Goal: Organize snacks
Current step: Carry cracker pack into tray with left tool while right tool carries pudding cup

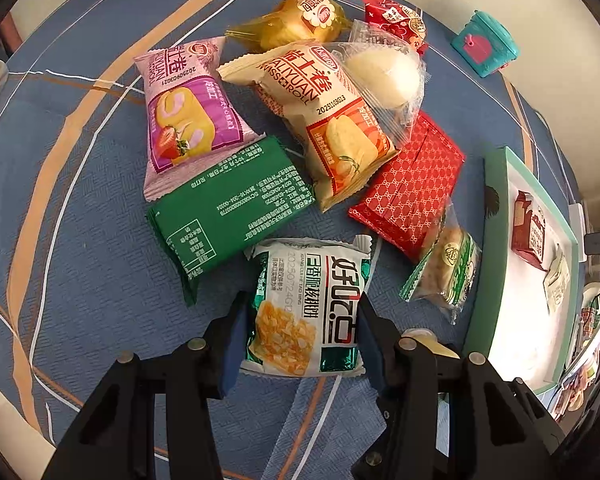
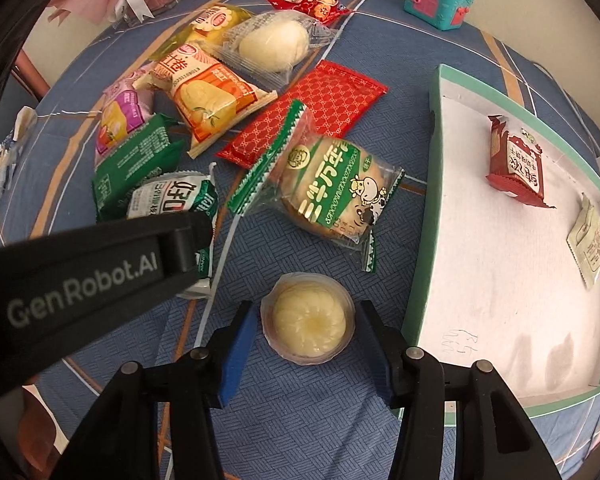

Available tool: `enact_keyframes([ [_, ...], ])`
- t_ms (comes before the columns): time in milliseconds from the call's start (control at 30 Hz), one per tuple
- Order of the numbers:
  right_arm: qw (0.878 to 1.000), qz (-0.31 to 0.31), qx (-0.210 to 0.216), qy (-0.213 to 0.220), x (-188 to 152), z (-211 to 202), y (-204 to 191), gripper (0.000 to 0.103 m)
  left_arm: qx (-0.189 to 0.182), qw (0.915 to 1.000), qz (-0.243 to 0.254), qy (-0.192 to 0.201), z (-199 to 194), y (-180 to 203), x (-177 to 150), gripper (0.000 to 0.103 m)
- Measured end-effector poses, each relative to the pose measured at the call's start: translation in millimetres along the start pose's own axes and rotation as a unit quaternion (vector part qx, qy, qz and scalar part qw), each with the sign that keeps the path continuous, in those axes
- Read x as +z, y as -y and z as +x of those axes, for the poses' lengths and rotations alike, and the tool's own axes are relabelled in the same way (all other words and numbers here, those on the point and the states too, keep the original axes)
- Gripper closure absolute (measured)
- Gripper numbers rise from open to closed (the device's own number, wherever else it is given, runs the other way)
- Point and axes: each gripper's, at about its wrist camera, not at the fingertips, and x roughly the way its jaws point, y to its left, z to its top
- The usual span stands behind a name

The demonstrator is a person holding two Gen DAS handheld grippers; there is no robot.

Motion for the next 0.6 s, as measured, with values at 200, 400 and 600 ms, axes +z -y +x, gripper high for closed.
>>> enact_keyframes([
  [200,1.000,0.001,0.001,0.001,-1.3,-3.2,5.1,0.052,0.003,1.0000,-0.002,0.003,2.3,1.1,-1.1,0.051],
  [400,1.000,0.007,0.005,0.000,-2.7,-12.0,15.1,0.053,0.005,1.0000,-0.002,0.003,2.2,1.7,0.1,0.051],
  [600,1.000,0.015,0.013,0.001,-1.5,-15.2,21.2,0.054,0.003,1.0000,-0.006,0.003,2.0,2.2,0.4,0.051],
])
